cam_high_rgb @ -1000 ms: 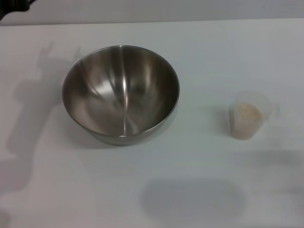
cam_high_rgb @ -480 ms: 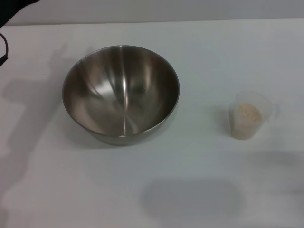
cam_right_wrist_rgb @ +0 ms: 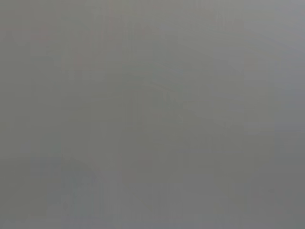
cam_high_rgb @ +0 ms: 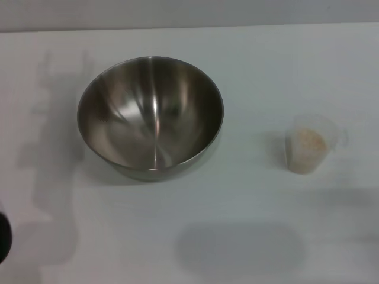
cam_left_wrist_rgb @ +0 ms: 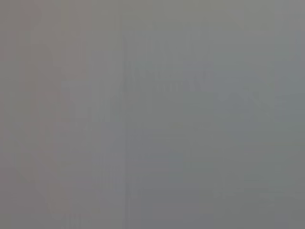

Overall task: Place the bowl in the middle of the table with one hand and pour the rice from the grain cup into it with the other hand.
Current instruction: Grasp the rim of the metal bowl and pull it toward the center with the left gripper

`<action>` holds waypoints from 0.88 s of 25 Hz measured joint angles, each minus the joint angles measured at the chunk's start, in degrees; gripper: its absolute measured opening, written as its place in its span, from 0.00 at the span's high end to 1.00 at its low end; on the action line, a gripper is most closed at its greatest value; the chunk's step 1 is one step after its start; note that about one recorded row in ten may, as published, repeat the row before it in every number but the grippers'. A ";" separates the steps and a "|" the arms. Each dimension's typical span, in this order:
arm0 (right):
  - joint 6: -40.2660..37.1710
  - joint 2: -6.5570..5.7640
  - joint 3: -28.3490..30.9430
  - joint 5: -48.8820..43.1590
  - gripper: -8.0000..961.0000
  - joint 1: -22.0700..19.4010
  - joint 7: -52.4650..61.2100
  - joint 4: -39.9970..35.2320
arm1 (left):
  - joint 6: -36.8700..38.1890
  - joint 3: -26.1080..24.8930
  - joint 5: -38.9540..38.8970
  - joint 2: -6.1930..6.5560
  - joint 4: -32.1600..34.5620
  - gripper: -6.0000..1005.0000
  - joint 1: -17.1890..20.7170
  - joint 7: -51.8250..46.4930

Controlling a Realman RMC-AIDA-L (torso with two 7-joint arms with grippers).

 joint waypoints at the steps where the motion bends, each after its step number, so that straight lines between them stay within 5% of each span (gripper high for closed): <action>1: -0.05 0.00 0.00 0.00 0.13 -0.03 0.00 0.00 | 13.33 1.48 9.36 0.31 8.94 0.19 -1.32 -18.25; 6: -0.32 0.00 0.01 0.00 0.13 -0.19 0.00 0.00 | 14.85 -3.69 25.56 0.65 9.98 0.19 -0.69 -36.63; 13: 0.00 0.00 0.00 0.00 0.13 -0.14 0.00 0.00 | -11.70 -6.87 40.72 2.88 -4.92 0.19 3.17 -44.08; 18: 0.20 0.00 0.00 0.00 0.12 0.02 -0.02 0.01 | -40.81 -6.87 41.79 5.35 -16.92 0.19 2.27 -42.45; 22: 0.23 -0.06 0.00 0.00 0.12 0.04 -0.04 0.00 | -51.91 -7.62 41.81 5.63 -20.95 0.19 1.45 -41.24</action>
